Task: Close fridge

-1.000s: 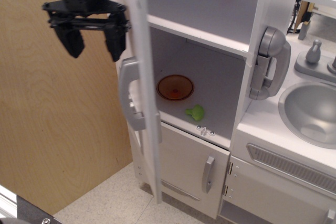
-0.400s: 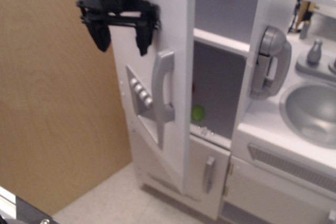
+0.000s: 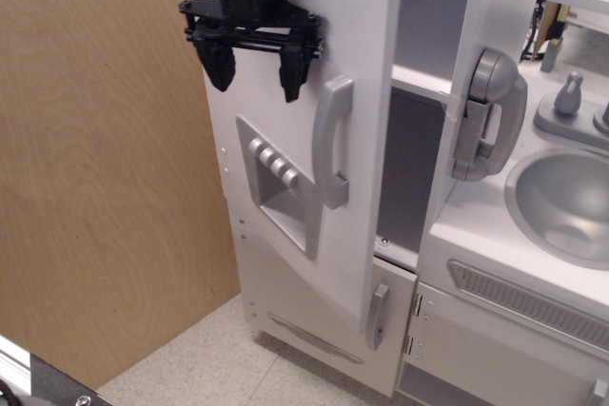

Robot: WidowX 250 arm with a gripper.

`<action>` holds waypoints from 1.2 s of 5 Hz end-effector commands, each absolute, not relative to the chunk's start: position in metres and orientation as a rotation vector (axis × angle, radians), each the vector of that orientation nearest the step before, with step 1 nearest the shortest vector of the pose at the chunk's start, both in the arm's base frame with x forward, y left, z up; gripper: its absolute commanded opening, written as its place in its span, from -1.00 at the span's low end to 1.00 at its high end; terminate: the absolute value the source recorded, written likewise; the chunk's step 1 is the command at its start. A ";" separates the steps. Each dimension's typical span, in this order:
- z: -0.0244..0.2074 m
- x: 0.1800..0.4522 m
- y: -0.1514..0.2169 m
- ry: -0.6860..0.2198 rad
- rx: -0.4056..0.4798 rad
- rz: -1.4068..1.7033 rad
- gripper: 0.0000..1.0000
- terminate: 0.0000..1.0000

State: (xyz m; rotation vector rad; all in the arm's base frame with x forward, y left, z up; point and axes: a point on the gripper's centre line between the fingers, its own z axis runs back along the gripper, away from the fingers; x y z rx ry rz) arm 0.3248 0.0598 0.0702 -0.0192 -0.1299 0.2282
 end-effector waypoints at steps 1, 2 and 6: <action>0.093 0.353 0.061 -0.186 -0.029 0.238 1.00 -1.00; 0.099 0.366 0.063 -0.191 -0.042 0.259 1.00 -1.00; 0.109 0.381 0.071 -0.195 -0.069 0.293 1.00 -1.00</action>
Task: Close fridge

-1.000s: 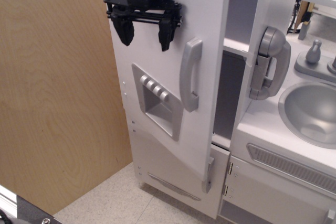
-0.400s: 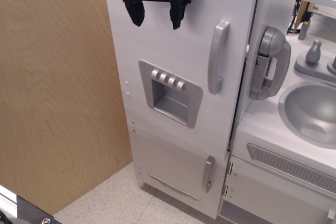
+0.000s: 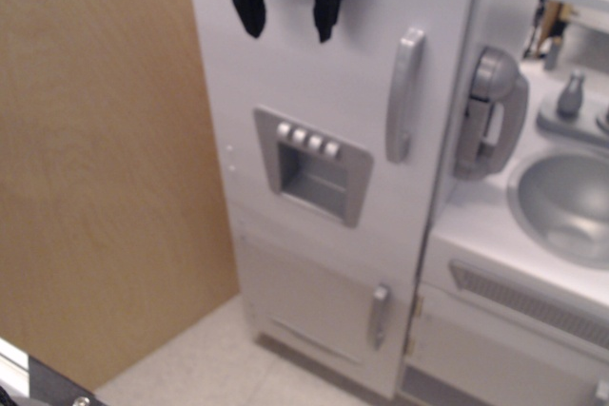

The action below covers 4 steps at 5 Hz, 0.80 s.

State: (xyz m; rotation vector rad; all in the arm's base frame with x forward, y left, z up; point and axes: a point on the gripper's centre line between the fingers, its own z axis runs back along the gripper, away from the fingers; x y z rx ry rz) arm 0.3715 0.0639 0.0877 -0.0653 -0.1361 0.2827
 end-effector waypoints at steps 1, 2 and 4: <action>0.109 0.375 0.070 -0.195 -0.067 0.277 1.00 -1.00; 0.113 0.375 0.070 -0.201 -0.076 0.276 1.00 -1.00; 0.118 0.377 0.070 -0.210 -0.091 0.282 1.00 -1.00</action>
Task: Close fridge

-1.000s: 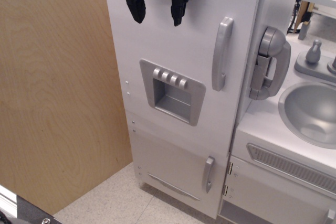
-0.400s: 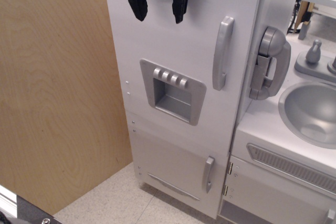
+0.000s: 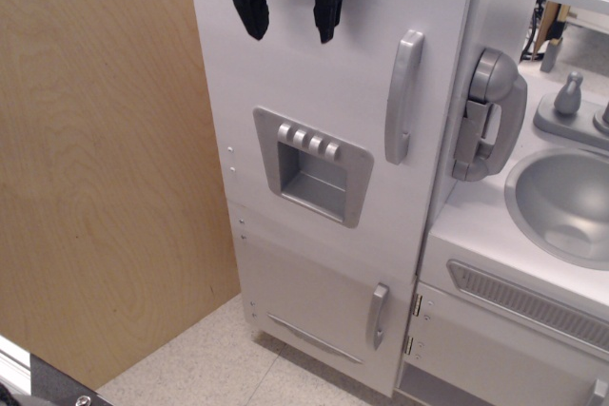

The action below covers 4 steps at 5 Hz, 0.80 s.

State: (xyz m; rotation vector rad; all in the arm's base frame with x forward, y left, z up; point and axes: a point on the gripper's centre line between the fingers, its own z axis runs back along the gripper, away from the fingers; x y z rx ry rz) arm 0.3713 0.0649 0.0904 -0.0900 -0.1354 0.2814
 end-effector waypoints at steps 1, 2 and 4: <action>0.120 0.379 0.071 -0.229 -0.091 0.301 1.00 -1.00; 0.126 0.376 0.072 -0.341 -0.046 0.283 1.00 -1.00; 0.129 0.338 0.078 -0.285 -0.052 0.231 1.00 -1.00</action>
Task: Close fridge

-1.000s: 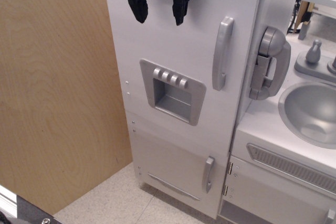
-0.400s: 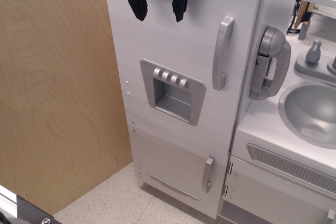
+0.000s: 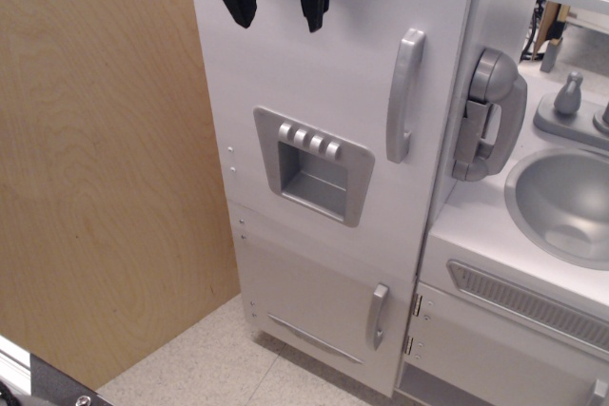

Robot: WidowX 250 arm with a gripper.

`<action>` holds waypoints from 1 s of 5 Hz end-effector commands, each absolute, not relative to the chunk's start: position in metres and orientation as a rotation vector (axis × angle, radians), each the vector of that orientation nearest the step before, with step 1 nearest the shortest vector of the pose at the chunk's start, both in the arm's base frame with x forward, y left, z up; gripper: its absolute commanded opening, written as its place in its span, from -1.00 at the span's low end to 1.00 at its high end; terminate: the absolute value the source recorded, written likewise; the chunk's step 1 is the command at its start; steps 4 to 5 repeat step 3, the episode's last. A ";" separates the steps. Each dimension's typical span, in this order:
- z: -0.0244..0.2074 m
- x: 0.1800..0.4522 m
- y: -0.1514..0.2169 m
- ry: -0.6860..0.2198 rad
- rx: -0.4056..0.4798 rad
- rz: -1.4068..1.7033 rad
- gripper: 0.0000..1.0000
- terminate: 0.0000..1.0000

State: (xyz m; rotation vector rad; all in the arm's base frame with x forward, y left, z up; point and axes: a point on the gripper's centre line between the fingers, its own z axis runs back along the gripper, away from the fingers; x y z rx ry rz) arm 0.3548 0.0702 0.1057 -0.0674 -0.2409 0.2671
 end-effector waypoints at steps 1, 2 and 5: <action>0.126 0.312 0.081 -0.245 -0.048 0.195 1.00 -1.00; 0.123 0.298 0.083 -0.186 -0.050 0.168 1.00 -1.00; 0.123 0.298 0.083 -0.186 -0.050 0.168 1.00 1.00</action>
